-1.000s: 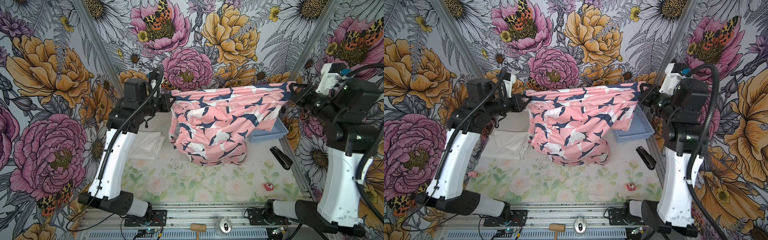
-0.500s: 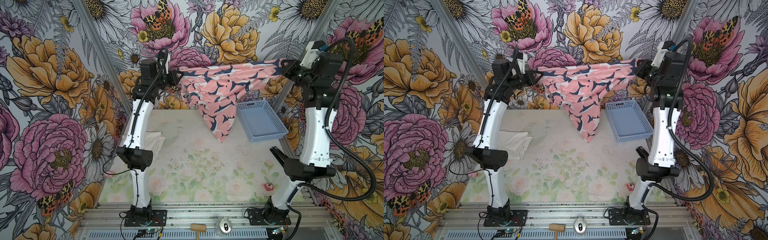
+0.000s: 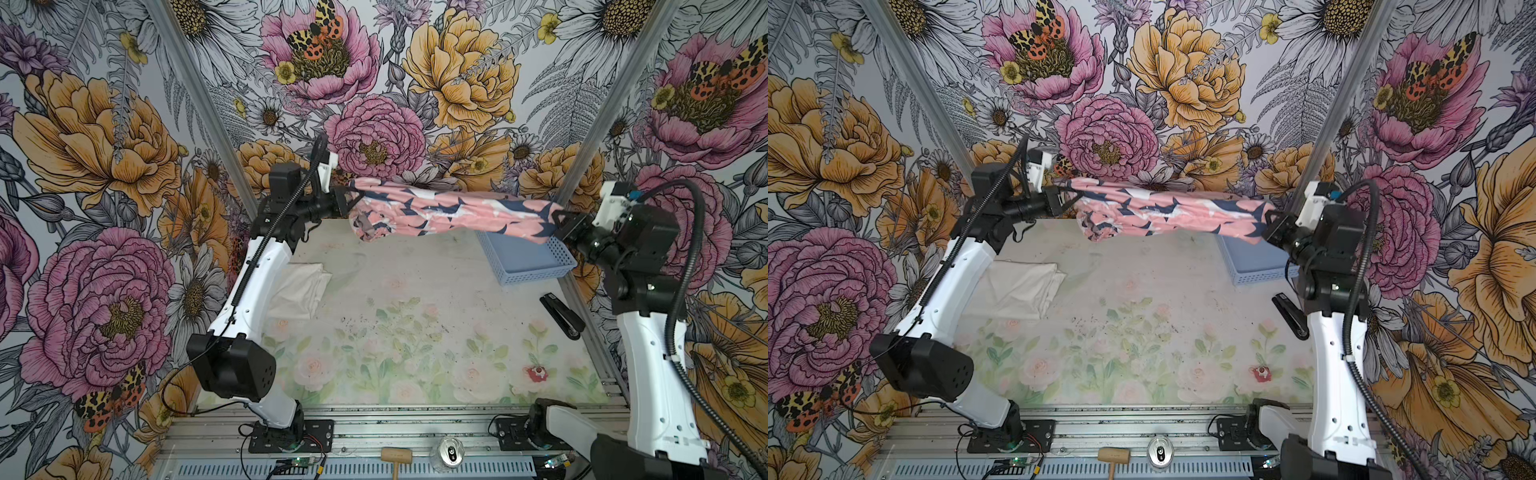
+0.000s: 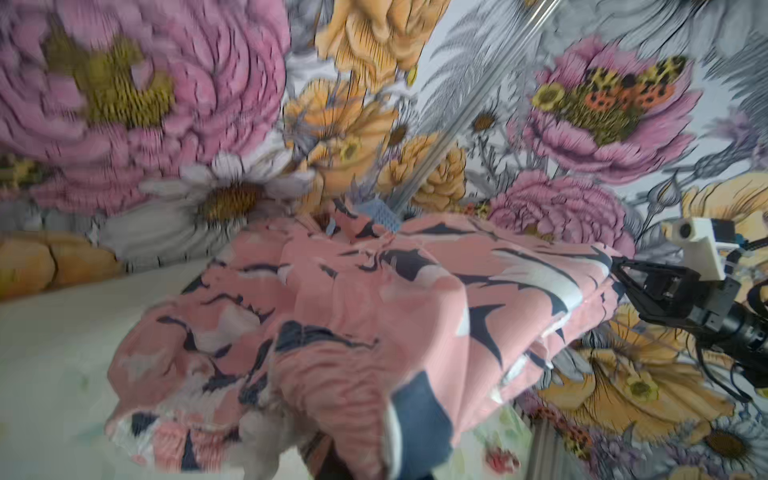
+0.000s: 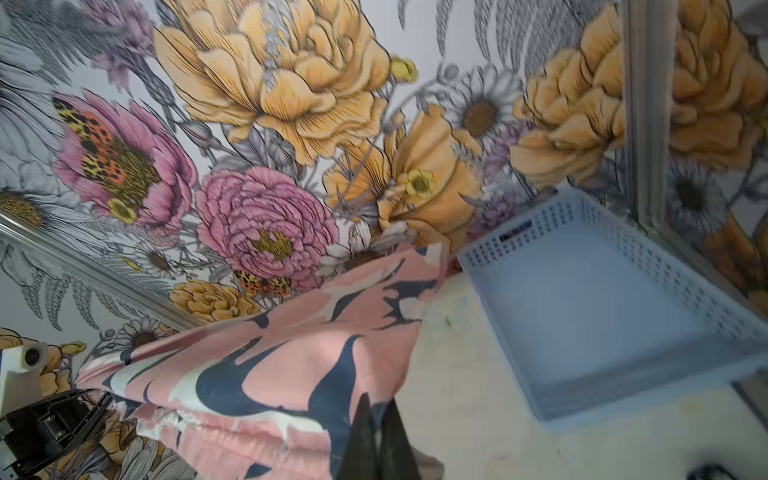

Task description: Fold and stack the mixed laundry pile

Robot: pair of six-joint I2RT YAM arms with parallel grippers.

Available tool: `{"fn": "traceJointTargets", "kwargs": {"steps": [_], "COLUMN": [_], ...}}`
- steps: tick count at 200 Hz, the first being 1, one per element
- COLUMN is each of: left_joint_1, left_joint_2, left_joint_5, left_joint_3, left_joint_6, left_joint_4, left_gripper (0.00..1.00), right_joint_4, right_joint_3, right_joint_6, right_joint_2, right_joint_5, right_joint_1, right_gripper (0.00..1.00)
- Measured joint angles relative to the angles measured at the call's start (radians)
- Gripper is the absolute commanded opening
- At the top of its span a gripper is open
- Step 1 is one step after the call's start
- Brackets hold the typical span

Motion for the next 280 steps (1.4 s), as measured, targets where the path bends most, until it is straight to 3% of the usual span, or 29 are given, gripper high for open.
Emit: {"fn": "traceJointTargets", "kwargs": {"steps": [28,54,102,131,143,153,165,187,232,254,280], "left_joint_1": [-0.031,-0.073,-0.132,-0.158,-0.180,-0.192,-0.192,-0.192,-0.158,-0.106,-0.071], "left_joint_2": [-0.115,-0.189,-0.389,-0.515,-0.554,-0.576,-0.585,-0.607,-0.637,-0.503,-0.194], "left_joint_5": [-0.037,-0.100,-0.231,-0.343,-0.389,-0.416,-0.444,-0.492,-0.560,-0.559,-0.549], "left_joint_3": [-0.460,-0.713,-0.861,-0.898,-0.900,-0.899,-0.898,-0.883,-0.763,-0.742,-0.685], "left_joint_6": [0.026,0.014,-0.084,-0.151,-0.183,-0.208,-0.243,-0.270,-0.278,-0.283,-0.289], "left_joint_4": [0.023,0.009,-0.035,-0.126,-0.170,-0.196,-0.221,-0.264,-0.230,-0.150,-0.071], "left_gripper": [0.00,0.00,0.00,0.00,0.35,0.47,0.57,0.59,0.62,0.62,0.59], "right_joint_4": [-0.017,-0.107,-0.243,-0.372,-0.444,-0.486,-0.505,-0.463,-0.269,-0.206,-0.149], "right_joint_3": [-0.441,-0.668,-0.711,-0.687,-0.632,-0.564,-0.466,-0.325,-0.052,0.128,0.341], "right_joint_6": [0.107,0.230,0.365,0.394,0.386,0.376,0.346,0.280,0.083,-0.006,-0.076], "right_joint_2": [-0.245,-0.396,-0.473,-0.473,-0.469,-0.452,-0.399,-0.212,0.409,0.676,0.932], "right_joint_5": [-0.006,0.006,0.075,0.121,0.146,0.168,0.193,0.209,0.238,0.254,0.253], "right_joint_1": [0.031,0.118,0.325,0.419,0.430,0.430,0.430,0.432,0.467,0.482,0.491], "right_gripper": [0.00,0.00,0.00,0.28,0.35,0.38,0.41,0.44,0.55,0.58,0.58]}}
